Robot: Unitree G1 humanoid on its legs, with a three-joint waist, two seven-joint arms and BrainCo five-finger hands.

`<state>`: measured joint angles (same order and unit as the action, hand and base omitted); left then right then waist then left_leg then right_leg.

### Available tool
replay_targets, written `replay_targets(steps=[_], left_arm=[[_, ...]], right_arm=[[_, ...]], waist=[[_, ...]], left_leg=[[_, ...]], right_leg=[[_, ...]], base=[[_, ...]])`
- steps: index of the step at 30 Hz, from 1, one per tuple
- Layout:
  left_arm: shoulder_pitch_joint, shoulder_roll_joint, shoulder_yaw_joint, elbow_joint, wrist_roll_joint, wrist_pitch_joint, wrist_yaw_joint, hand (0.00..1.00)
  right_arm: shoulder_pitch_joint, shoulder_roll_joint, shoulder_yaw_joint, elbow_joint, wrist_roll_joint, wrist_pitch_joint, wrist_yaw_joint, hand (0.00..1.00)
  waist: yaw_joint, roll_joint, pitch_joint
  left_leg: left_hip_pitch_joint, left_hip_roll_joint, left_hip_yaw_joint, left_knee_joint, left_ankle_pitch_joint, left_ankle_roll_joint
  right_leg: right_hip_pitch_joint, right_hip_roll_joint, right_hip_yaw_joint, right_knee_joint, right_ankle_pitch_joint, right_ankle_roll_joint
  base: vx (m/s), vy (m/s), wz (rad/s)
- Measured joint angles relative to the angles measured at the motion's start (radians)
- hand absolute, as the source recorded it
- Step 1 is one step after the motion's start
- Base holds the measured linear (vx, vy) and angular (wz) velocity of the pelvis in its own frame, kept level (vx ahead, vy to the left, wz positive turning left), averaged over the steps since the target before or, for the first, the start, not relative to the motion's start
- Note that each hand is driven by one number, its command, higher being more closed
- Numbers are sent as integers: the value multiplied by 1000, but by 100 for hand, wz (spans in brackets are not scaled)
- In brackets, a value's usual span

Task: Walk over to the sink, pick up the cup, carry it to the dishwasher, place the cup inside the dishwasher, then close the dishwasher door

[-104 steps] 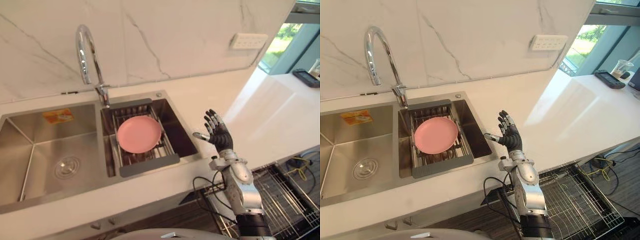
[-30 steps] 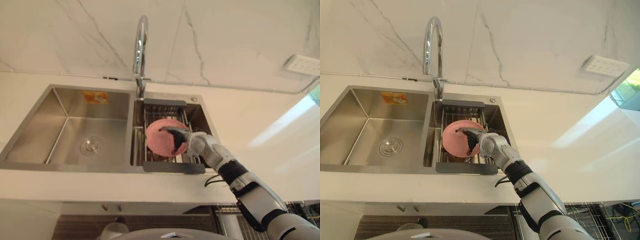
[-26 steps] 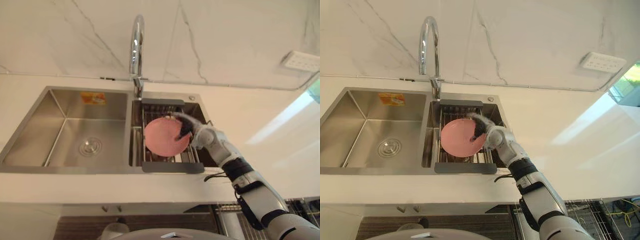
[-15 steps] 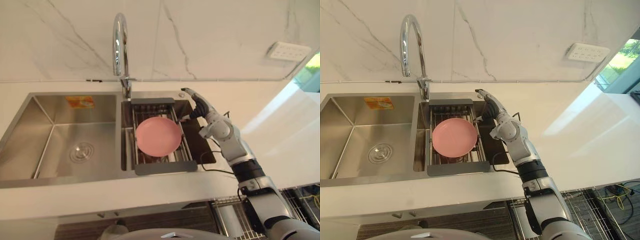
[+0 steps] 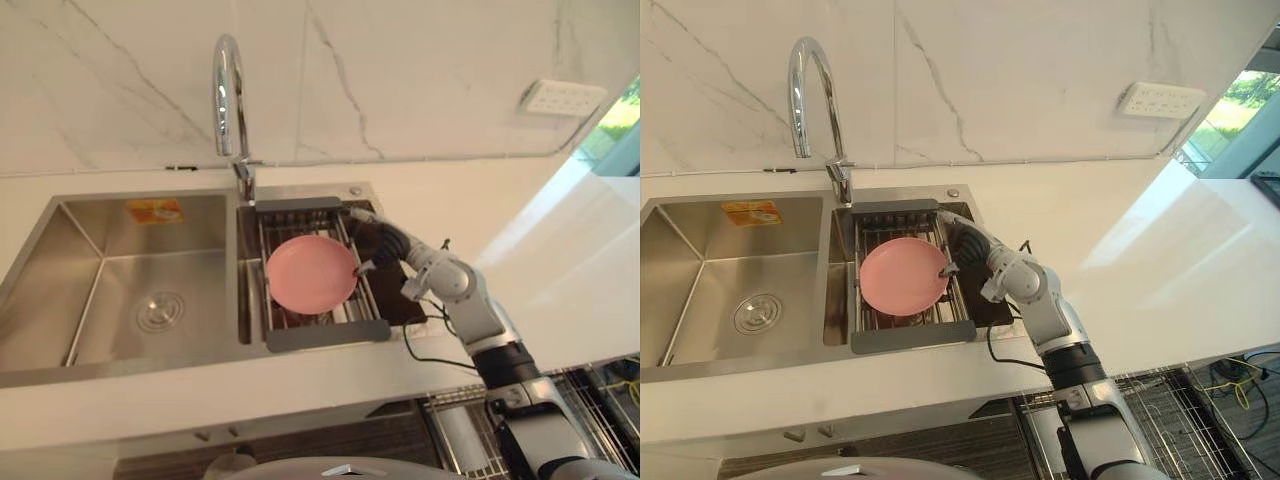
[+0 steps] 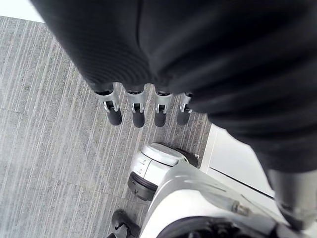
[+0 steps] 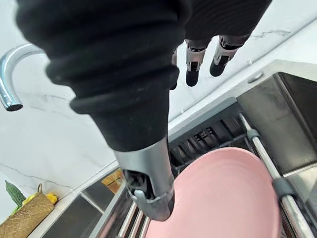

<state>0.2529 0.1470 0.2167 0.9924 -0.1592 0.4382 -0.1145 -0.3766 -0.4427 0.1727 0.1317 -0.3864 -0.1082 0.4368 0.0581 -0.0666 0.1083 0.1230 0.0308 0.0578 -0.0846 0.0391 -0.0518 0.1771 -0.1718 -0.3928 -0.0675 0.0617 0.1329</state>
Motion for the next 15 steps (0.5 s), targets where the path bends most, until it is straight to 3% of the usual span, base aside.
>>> replay_targets(steps=[7,15], left_arm=[[2,0,9,0,0,-3,0,0],[14,1,9,0,0,-10,-1,0]], right_arm=[[36,0,19,1,-12,-2,1,0],[126,0,20,1,-20,-44,0,0]], waist=[[-3,-2,-1],[-6,-10,-6]], left_leg=[[1,-2,-4,0,4,6],[0,-2,-3,0,6,8]], right_leg=[[0,-2,-4,0,0,1],[-3,-3,-1,10,-2,2]], base=[[14,0,1],[-4,0,0]])
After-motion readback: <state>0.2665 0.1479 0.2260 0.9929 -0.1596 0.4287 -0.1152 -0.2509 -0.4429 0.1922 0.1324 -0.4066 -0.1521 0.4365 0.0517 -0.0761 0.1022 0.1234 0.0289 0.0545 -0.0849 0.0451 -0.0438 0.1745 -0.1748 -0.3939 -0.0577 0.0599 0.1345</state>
